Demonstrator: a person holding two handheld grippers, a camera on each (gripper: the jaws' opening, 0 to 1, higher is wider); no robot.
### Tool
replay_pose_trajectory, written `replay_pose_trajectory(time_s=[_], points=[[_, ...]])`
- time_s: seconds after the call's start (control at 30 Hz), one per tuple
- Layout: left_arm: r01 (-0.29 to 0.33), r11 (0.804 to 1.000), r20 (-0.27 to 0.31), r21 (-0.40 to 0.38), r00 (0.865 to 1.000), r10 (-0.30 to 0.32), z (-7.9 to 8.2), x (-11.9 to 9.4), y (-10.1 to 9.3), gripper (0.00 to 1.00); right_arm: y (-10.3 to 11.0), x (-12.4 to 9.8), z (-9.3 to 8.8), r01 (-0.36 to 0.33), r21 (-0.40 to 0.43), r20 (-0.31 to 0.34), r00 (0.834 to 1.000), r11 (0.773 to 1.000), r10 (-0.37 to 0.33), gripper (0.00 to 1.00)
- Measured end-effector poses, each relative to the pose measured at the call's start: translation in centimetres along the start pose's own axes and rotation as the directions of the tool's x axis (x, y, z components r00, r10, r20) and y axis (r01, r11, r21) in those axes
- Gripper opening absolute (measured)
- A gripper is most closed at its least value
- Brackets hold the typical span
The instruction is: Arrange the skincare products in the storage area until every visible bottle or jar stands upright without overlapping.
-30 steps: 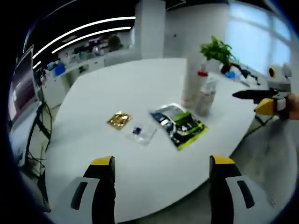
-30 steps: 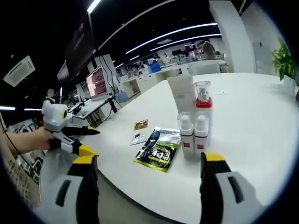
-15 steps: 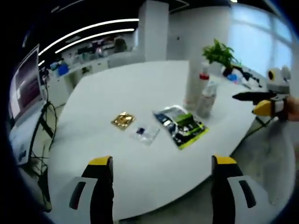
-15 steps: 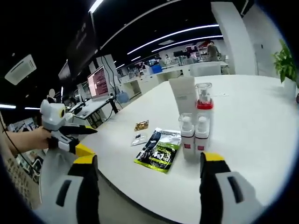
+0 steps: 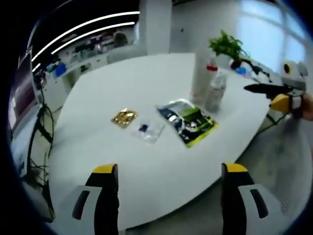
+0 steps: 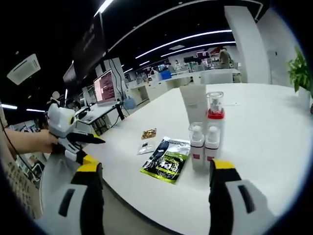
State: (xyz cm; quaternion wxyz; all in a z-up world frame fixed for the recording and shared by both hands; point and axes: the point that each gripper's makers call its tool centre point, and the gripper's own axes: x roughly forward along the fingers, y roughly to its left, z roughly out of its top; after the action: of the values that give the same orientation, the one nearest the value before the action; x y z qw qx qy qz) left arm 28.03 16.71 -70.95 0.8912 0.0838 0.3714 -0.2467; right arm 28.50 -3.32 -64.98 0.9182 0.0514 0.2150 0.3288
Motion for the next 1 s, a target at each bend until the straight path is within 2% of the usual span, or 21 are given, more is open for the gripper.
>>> replay_pose_trajectory(time_s=[0.2, 0.4, 0.53, 0.73, 1.0], points=[[0.018, 0.999, -0.053, 0.034, 0.998, -0.016, -0.6, 1.3, 0.1, 0.84, -0.2, -0.1, 0.3, 0.009, 0.0, 0.015, 1.0, 1.0, -0.009, 0.91], [0.033, 0.999, -0.077, 0.036, 0.997, -0.03, -0.4, 3.0, 0.0, 0.83, -0.4, -0.1, 0.3, 0.012, 0.001, 0.022, 1.0, 1.0, -0.012, 0.9], [0.058, 0.996, -0.114, 0.071, 0.992, -0.049, -0.5, 4.3, -0.4, 0.82, -0.7, -0.2, 0.4, 0.024, 0.004, 0.023, 0.999, 1.0, -0.024, 0.9], [0.077, 0.99, -0.143, 0.116, 0.988, -0.06, 0.3, 6.4, -0.2, 0.8, -1.0, -0.2, 0.5, 0.034, 0.021, 0.032, 0.999, 0.999, -0.035, 0.9], [0.098, 0.984, -0.182, 0.149, 0.981, -0.07, 1.6, 9.4, 1.5, 0.8, -1.6, -0.2, 0.3, 0.054, 0.023, 0.031, 0.998, 0.998, -0.055, 0.9]])
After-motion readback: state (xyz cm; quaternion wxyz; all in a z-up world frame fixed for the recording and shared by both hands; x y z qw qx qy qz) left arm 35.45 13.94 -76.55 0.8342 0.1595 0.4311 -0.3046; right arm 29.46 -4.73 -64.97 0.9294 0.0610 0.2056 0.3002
